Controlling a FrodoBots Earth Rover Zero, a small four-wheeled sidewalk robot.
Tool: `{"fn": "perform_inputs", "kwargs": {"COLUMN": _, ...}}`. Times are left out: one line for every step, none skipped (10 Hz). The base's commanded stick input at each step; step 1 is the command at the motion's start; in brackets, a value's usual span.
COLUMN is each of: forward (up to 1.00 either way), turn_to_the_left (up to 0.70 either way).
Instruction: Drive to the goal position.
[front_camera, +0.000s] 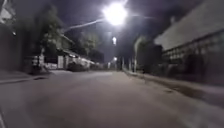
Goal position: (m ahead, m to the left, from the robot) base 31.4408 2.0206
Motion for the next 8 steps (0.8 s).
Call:
{"fn": "perform_inputs", "kwargs": {"forward": 1.0, "turn_to_the_left": 0.0}}
{"fn": "perform_inputs", "kwargs": {"forward": 1.0, "turn_to_the_left": 0.0}}
{"fn": "perform_inputs", "kwargs": {"forward": 1.0, "turn_to_the_left": 0.0}}
{"fn": "perform_inputs", "kwargs": {"forward": 1.0, "turn_to_the_left": 0.0}}
{"fn": "perform_inputs", "kwargs": {"forward": 1.0, "turn_to_the_left": 0.0}}
{"fn": "perform_inputs", "kwargs": {"forward": 1.0, "turn_to_the_left": 0.0}}
{"fn": "perform_inputs", "kwargs": {"forward": 1.0, "turn_to_the_left": 0.0}}
{"fn": "perform_inputs", "kwargs": {"forward": 1.0, "turn_to_the_left": 0.0}}
